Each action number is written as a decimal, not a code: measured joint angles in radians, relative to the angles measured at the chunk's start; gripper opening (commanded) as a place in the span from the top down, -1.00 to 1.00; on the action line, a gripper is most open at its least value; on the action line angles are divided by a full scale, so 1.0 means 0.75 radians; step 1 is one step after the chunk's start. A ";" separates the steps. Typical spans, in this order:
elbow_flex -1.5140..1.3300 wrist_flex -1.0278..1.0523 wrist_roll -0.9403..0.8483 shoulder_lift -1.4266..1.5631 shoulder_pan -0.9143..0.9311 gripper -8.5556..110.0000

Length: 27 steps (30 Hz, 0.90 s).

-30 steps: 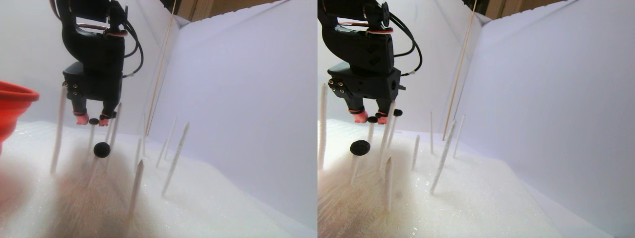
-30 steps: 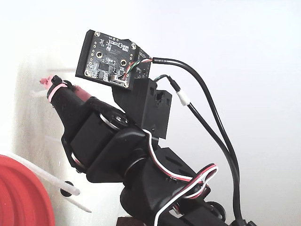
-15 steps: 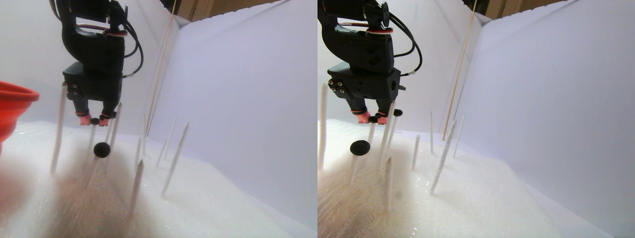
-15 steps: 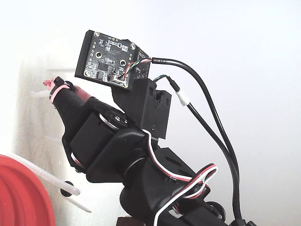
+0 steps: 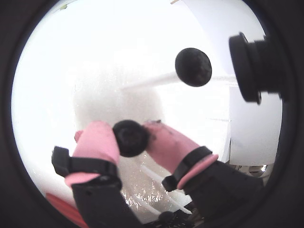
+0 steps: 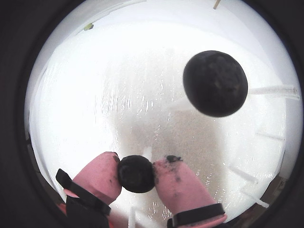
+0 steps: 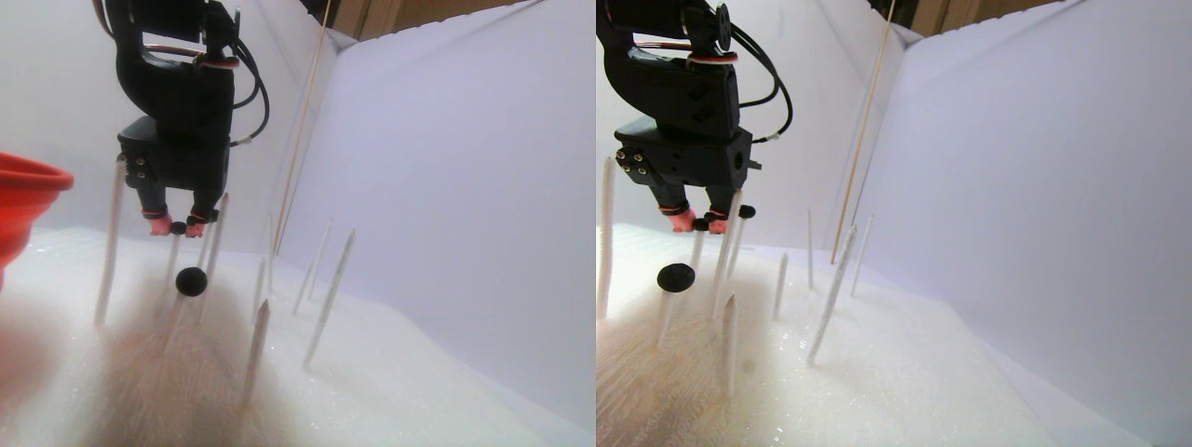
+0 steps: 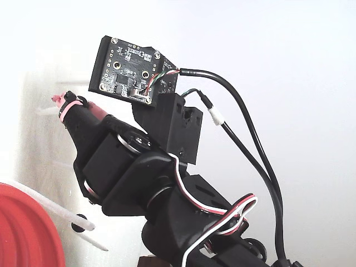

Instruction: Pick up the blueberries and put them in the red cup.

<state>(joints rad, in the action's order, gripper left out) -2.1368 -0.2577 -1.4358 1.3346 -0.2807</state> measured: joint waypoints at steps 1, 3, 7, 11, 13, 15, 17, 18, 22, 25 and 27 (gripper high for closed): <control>-0.006 0.000 0.000 0.002 0.000 0.67; -0.025 0.000 0.000 0.012 0.000 0.67; -0.047 0.000 0.000 0.031 0.000 0.67; -0.053 0.000 0.000 0.033 0.000 0.67; -0.067 0.000 0.000 0.033 0.000 0.67; -0.080 0.000 0.000 0.039 0.000 0.67; -0.092 0.000 0.000 0.070 0.000 0.67; -0.096 0.000 0.000 0.088 0.000 0.67; -0.110 0.000 0.000 0.137 0.000 0.68; -0.123 0.000 -0.004 0.157 -0.008 0.68; -0.137 0.000 -0.002 0.170 -0.014 0.68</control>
<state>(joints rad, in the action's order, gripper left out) -2.2396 -0.2577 -1.4373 1.4619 -0.2915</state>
